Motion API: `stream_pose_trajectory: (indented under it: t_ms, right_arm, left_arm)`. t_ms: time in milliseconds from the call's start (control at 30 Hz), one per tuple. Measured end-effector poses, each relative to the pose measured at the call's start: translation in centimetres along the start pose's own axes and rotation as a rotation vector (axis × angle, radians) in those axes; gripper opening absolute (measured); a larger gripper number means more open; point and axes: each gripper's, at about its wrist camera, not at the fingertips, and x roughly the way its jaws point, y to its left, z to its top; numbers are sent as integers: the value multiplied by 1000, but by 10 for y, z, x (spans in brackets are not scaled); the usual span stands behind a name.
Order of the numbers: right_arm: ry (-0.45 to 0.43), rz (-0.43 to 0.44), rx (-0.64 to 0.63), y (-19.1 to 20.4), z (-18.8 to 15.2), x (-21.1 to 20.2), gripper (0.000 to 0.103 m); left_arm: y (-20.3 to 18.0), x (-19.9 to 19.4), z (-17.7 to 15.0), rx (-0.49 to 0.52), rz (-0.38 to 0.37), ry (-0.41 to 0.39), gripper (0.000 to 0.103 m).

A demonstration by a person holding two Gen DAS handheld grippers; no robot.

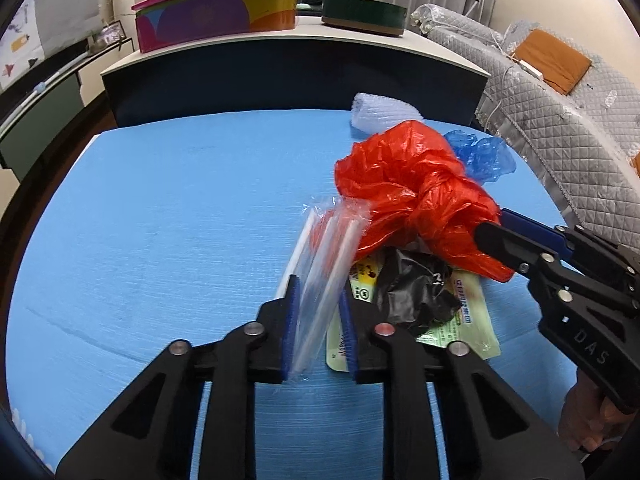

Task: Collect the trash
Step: 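Move both tools back to the table and grasp the clear straws with the left tool, then carry the clear straws with the left tool while the right tool carries the red bag over the bin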

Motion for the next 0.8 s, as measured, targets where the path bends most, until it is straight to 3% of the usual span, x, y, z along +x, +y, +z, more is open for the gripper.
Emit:
stream_pose_trajectory:
  t_ms: [100, 267, 800]
  right_arm:
    - [-2, 1, -13, 1, -1, -3, 15]
    - [-34, -4, -11, 1, -1, -16, 10]
    - [-142, -24, -4, -7, -4, -79, 9]
  left_arm:
    - [3, -2, 2, -7, 16, -8, 2]
    - [6, -8, 4, -21, 27, -34, 1]
    - [-9, -49, 10, -12, 0, -194, 1]
